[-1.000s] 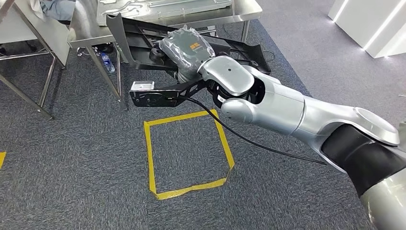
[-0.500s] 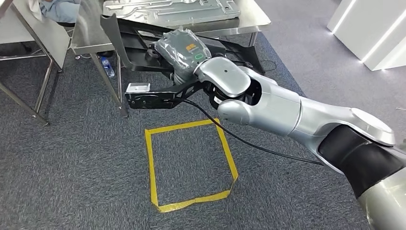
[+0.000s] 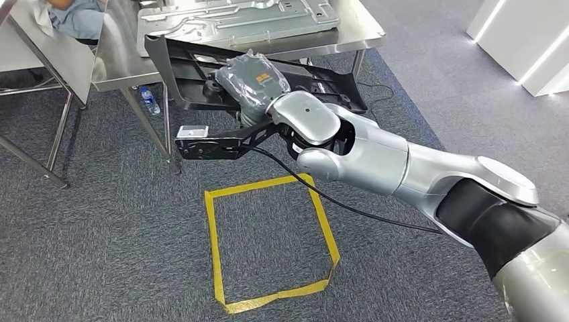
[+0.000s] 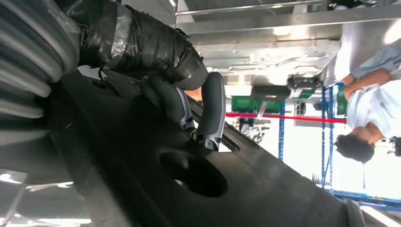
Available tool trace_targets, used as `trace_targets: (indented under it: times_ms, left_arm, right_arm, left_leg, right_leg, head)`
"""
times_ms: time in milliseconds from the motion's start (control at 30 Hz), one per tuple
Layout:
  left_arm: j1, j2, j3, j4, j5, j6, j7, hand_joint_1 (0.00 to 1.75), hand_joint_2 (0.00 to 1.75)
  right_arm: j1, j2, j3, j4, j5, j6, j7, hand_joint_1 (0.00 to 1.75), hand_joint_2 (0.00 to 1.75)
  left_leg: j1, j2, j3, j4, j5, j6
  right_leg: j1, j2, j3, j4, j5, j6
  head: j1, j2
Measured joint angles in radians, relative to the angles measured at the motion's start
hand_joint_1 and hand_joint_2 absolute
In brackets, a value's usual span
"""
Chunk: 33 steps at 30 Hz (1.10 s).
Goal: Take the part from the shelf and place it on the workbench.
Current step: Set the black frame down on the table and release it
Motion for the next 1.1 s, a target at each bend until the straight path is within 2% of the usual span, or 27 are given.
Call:
trace_targets:
  times_ms: [67, 100, 133, 167, 200, 233, 267, 300, 333, 367, 433, 500, 567, 600, 633, 667, 700, 733, 767, 800, 900, 933, 967, 1067, 1100]
  left_arm:
    - [-0.001, 0.0, 0.0, 0.0, 0.0, 0.0, 0.0, 0.0, 1.75]
    - [0.0, 0.0, 0.0, 0.0, 0.0, 0.0, 0.0, 0.0, 1.75]
    - [0.001, 0.0, 0.0, 0.0, 0.0, 0.0, 0.0, 0.0, 1.75]
    - [0.003, 0.001, 0.0, 0.0, 0.0, 0.0, 0.0, 0.0, 1.75]
    - [0.006, 0.001, 0.0, 0.0, 0.0, 0.0, 0.001, 0.0, 1.75]
    - [0.008, 0.002, 0.0, 0.0, 0.0, 0.0, 0.001, 0.0, 1.75]
    - [0.009, 0.003, 0.0, 0.0, 0.0, 0.0, 0.001, 0.0, 1.75]
    - [0.009, 0.003, 0.0, 0.0, 0.0, 0.0, 0.001, 0.0, 1.75]
    - [0.008, 0.004, 0.0, 0.0, 0.0, 0.001, 0.001, 0.0, 1.75]
    - [0.007, 0.004, 0.0, 0.0, 0.0, 0.001, -0.001, 0.0, 1.75]
    - [0.007, 0.004, 0.0, 0.0, 0.002, 0.001, -0.008, 0.0, 1.75]
    - [0.006, 0.004, 0.001, 0.0, 0.002, 0.002, -0.013, 0.0, 1.75]
    - [0.005, 0.004, 0.001, 0.0, 0.003, 0.004, -0.015, 0.0, 1.75]
    - [0.005, 0.004, 0.001, 0.0, 0.005, 0.004, -0.015, 0.0, 1.75]
    - [0.005, 0.004, 0.001, 0.0, 0.007, 0.002, -0.015, 0.0, 1.75]
    - [0.006, 0.004, 0.001, 0.0, 0.009, 0.001, -0.015, 0.0, 1.75]
    - [0.008, 0.004, 0.002, 0.0, 0.011, -0.002, -0.014, 0.0, 1.75]
    - [0.009, 0.003, 0.002, 0.0, 0.012, -0.004, -0.014, 0.0, 1.75]
    - [0.009, 0.002, 0.002, 0.0, 0.012, -0.006, -0.014, 0.0, 1.75]
    - [0.009, 0.002, 0.002, 0.0, 0.013, -0.008, -0.014, 0.0, 1.75]
    - [0.005, 0.002, 0.002, 0.0, 0.013, -0.012, -0.018, 0.0, 1.75]
    - [0.005, 0.003, 0.002, 0.0, 0.013, -0.013, -0.02, 0.0, 1.75]
    - [0.005, 0.004, 0.003, 0.0, 0.014, -0.013, -0.023, 0.0, 1.75]
    - [0.005, 0.004, 0.004, 0.0, 0.019, -0.016, -0.028, 0.0, 1.75]
    - [0.005, 0.004, 0.005, 0.0, 0.021, -0.017, -0.03, 0.0, 1.75]
  right_arm:
    - [0.013, 0.008, 0.0, 0.008, 0.002, -0.002, -0.002, 1.75, 1.75]
    - [0.019, 0.01, 0.0, 0.011, 0.002, -0.002, -0.002, 1.75, 1.75]
    - [0.023, 0.012, 0.0, 0.014, 0.002, -0.002, -0.003, 1.75, 1.75]
    - [0.025, 0.015, 0.0, 0.017, 0.002, -0.002, -0.002, 1.75, 1.75]
    - [0.025, 0.016, 0.0, 0.019, 0.002, -0.002, -0.002, 1.75, 1.75]
    - [0.025, 0.019, 0.0, 0.022, 0.002, -0.002, -0.002, 1.75, 1.75]
    - [0.025, 0.022, 0.0, 0.025, 0.002, -0.003, -0.003, 1.75, 1.75]
    - [0.025, 0.024, 0.0, 0.028, 0.002, -0.004, -0.003, 1.75, 1.75]
    - [0.024, 0.027, 0.0, 0.03, 0.002, -0.004, -0.002, 1.75, 1.75]
    - [0.023, 0.028, 0.0, 0.032, 0.001, -0.002, -0.002, 1.75, 1.75]
    - [0.018, 0.029, 0.0, 0.036, -0.005, 0.008, 0.002, 1.75, 1.75]
    - [0.014, 0.029, 0.0, 0.043, -0.012, 0.013, 0.003, 1.75, 1.75]
    - [0.016, 0.029, 0.0, 0.052, -0.017, 0.013, 0.003, 1.75, 1.75]
    - [0.019, 0.029, 0.0, 0.057, -0.019, 0.013, 0.003, 1.75, 1.75]
    - [0.02, 0.029, 0.0, 0.062, -0.02, 0.013, 0.003, 1.75, 1.75]
    - [0.021, 0.029, 0.0, 0.066, -0.021, 0.013, 0.003, 1.75, 1.75]
    - [0.02, 0.029, -0.001, 0.069, -0.022, 0.013, 0.003, 1.75, 1.75]
    - [0.019, 0.028, -0.001, 0.072, -0.022, 0.013, 0.003, 1.75, 1.75]
    - [0.017, 0.028, -0.001, 0.075, -0.024, 0.014, 0.002, 1.75, 1.75]
    - [0.016, 0.028, -0.001, 0.078, -0.025, 0.014, 0.001, 1.75, 1.75]
    - [0.01, 0.028, -0.003, 0.084, -0.031, 0.016, 0.001, 1.75, 1.75]
    - [0.007, 0.027, -0.004, 0.085, -0.032, 0.017, 0.002, 1.75, 1.75]
    - [0.002, 0.027, -0.006, 0.087, -0.033, 0.018, 0.003, 1.75, 1.75]
    - [-0.006, 0.026, -0.007, 0.092, -0.039, 0.031, 0.002, 1.75, 1.75]
    - [-0.006, 0.026, -0.007, 0.093, -0.043, 0.035, 0.001, 1.75, 1.75]
  left_leg:
    - [0.009, 0.003, -0.076, 0.086, -0.039, -0.012]
    - [0.012, 0.005, -0.097, 0.091, -0.042, -0.017]
    - [0.015, 0.006, -0.102, 0.063, -0.021, -0.02]
    - [0.017, 0.007, -0.093, 0.008, 0.024, -0.023]
    - [0.018, 0.008, -0.079, -0.062, 0.085, -0.023]
    - [0.017, 0.009, -0.066, -0.12, 0.124, -0.021]
    - [0.014, 0.01, -0.056, -0.159, 0.153, -0.017]
    - [0.012, 0.01, -0.051, -0.177, 0.162, -0.009]
    - [0.009, 0.009, -0.047, -0.176, 0.152, -0.001]
    - [0.01, 0.008, -0.039, -0.177, 0.154, 0.007]
    - [0.011, 0.007, -0.023, -0.182, 0.148, 0.02]
    - [0.011, 0.007, -0.007, -0.184, 0.137, 0.031]
    - [0.009, 0.006, 0.007, -0.184, 0.123, 0.039]
    - [0.007, 0.005, 0.017, -0.184, 0.115, 0.04]
    - [0.006, 0.003, 0.029, -0.184, 0.105, 0.04]
    - [0.004, 0.001, 0.042, -0.184, 0.095, 0.04]
    - [0.004, 0.0, 0.054, -0.184, 0.085, 0.039]
    - [0.002, 0.0, 0.064, -0.182, 0.075, 0.036]
    - [0.001, -0.001, 0.07, -0.181, 0.066, 0.032]
    - [0.001, -0.001, 0.074, -0.18, 0.06, 0.026]
    - [0.001, -0.001, 0.085, -0.176, 0.05, 0.01]
    - [0.001, 0.0, 0.079, -0.158, 0.045, 0.006]
    - [0.003, 0.002, 0.059, -0.121, 0.033, 0.0]
    - [0.014, 0.005, -0.052, 0.044, -0.017, -0.017]
    - [0.017, 0.006, -0.08, 0.068, -0.02, -0.021]
  right_leg:
    - [-0.004, 0.0, 0.021, -0.002, -0.017, 0.002]
    - [-0.006, 0.0, 0.034, -0.003, -0.027, 0.004]
    - [-0.008, 0.0, 0.048, -0.002, -0.037, 0.007]
    - [-0.011, 0.001, 0.064, -0.002, -0.048, 0.01]
    - [-0.013, 0.001, 0.076, -0.003, -0.06, 0.015]
    - [-0.014, 0.003, 0.087, -0.003, -0.07, 0.021]
    - [-0.014, 0.004, 0.094, -0.002, -0.078, 0.029]
    - [-0.013, 0.005, 0.099, 0.0, -0.084, 0.036]
    - [-0.012, 0.006, 0.104, 0.004, -0.086, 0.043]
    - [-0.012, 0.006, 0.104, 0.01, -0.089, 0.049]
    - [-0.014, 0.004, 0.087, 0.052, -0.098, 0.057]
    - [-0.012, 0.001, 0.027, 0.156, -0.132, 0.06]
    - [-0.009, 0.001, -0.053, 0.264, -0.17, 0.06]
    - [-0.007, 0.001, -0.08, 0.283, -0.171, 0.058]
    - [-0.006, 0.001, -0.092, 0.269, -0.152, 0.055]
    - [-0.005, 0.0, -0.088, 0.223, -0.114, 0.05]
    - [-0.002, 0.0, -0.076, 0.158, -0.059, 0.044]
    - [0.003, -0.001, -0.064, 0.098, -0.018, 0.038]
    - [0.007, -0.001, -0.052, 0.054, 0.008, 0.033]
    - [0.011, -0.001, -0.045, 0.029, 0.02, 0.028]
    - [0.009, 0.0, -0.022, 0.01, 0.009, 0.015]
    - [0.005, -0.001, -0.01, 0.004, 0.005, 0.01]
    - [0.002, -0.001, 0.002, -0.001, 0.001, 0.006]
    - [-0.001, 0.0, 0.028, -0.005, -0.019, 0.001]
    - [-0.002, 0.001, 0.039, -0.005, -0.028, 0.002]
  head:
    - [-0.001, 0.0]
    - [-0.001, 0.0]
    - [-0.001, 0.0]
    - [-0.001, 0.0]
    - [-0.001, 0.0]
    - [-0.003, 0.0]
    - [-0.004, 0.0]
    - [-0.005, 0.0]
    - [-0.006, 0.0]
    - [-0.005, 0.0]
    - [-0.003, 0.0]
    - [-0.002, 0.0]
    - [-0.002, 0.0]
    - [-0.002, 0.0]
    - [-0.001, 0.0]
    - [-0.001, 0.0]
    - [-0.001, 0.0]
    - [-0.003, 0.0]
    - [-0.004, 0.0]
    - [-0.004, 0.0]
    - [-0.003, 0.0]
    - [-0.004, 0.0]
    - [-0.006, 0.0]
    - [-0.009, 0.0]
    - [-0.009, 0.0]
